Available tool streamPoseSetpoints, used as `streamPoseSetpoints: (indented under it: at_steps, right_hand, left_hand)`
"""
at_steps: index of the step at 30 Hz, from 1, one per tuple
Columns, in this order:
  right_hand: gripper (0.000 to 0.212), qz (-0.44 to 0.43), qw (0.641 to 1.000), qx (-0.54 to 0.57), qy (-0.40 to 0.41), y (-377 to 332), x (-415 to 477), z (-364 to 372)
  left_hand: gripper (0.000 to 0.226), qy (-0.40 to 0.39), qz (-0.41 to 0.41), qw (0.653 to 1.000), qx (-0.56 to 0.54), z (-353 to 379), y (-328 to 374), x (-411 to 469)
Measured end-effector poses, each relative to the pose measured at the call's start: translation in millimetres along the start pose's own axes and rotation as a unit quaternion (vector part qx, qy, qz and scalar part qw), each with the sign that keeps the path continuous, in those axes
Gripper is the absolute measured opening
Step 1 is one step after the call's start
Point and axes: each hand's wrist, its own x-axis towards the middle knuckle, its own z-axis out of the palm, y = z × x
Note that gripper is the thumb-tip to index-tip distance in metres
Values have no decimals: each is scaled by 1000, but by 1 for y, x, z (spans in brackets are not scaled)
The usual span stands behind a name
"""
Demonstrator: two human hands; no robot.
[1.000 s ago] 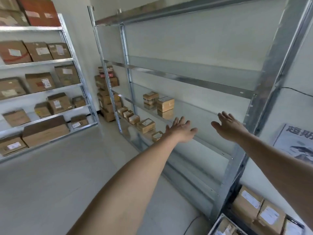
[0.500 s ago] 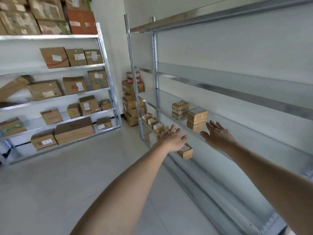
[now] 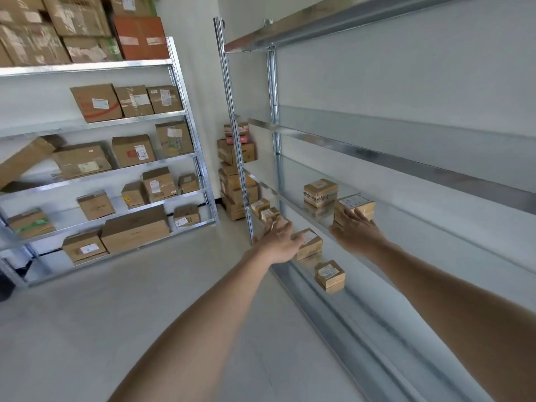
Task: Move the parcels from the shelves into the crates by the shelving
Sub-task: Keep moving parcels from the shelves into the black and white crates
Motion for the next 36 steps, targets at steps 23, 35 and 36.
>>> streamPoseSetpoints:
  at_steps: [23,35,36]
  right_hand:
    - [63,59,996,-50,-33,-22,259,50]
    - [65,138,989,-36,-39,-60,372,69]
    - [65,139,989,-35,-38,-59,382,71]
  left_hand:
    - [73,-33,25,999,-11,-54,-140,270]
    - [74,-74,85,993,24,-93,-202,413]
    - [74,-76,90,993,28,-93,-203,423]
